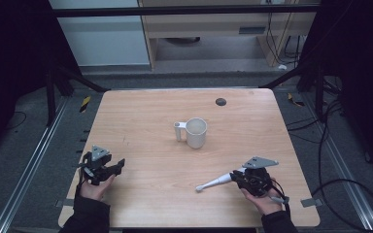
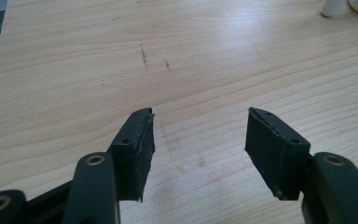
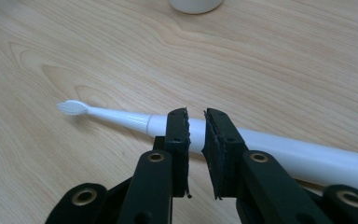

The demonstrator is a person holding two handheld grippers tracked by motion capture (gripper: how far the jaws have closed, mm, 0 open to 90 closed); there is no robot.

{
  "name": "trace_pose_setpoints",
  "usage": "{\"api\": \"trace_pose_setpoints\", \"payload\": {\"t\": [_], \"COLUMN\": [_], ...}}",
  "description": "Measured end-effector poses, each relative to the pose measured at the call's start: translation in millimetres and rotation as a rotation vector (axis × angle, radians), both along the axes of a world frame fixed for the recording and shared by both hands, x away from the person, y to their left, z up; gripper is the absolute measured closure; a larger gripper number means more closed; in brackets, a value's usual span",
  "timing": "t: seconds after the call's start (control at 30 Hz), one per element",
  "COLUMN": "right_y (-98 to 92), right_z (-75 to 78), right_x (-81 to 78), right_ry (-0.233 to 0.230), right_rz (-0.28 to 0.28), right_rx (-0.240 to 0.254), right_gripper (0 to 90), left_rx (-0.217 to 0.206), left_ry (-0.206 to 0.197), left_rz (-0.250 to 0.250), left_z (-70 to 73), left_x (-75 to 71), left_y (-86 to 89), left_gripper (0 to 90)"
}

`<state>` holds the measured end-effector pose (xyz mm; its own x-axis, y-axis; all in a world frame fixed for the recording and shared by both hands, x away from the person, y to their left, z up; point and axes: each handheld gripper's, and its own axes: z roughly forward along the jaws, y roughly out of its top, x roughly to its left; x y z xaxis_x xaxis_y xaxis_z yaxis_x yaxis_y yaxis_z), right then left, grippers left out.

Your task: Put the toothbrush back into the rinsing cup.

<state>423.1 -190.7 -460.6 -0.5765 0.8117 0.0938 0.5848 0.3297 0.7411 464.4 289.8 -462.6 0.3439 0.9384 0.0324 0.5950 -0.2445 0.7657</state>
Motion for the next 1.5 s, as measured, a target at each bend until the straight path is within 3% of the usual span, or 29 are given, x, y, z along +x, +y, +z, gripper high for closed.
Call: {"api": "trace_pose_setpoints", "payload": {"t": [0.4, 0.7, 1.5], "right_y": [13.9, 21.6, 32.5], "right_z": [-5.9, -11.7, -22.8], "right_x": [-0.2, -0.2, 6.7], "right_ry": [0.019, 0.041, 0.062], "right_rz": [0.052, 0.084, 0.093], "right_rx": [-0.004, -0.007, -0.042], "right_gripper": [89.5, 90.0, 90.0], "left_rx": [0.003, 0.004, 0.004], "left_ry": [0.001, 0.001, 0.008], "left_rz": [-0.003, -0.005, -0.005], "left_z": [0.2, 0.4, -0.8], "left_x": [-0.1, -0.2, 0.7], "left_y": [-0.4, -0.5, -0.5], "left_gripper": [41.5, 41.6, 41.8]}}
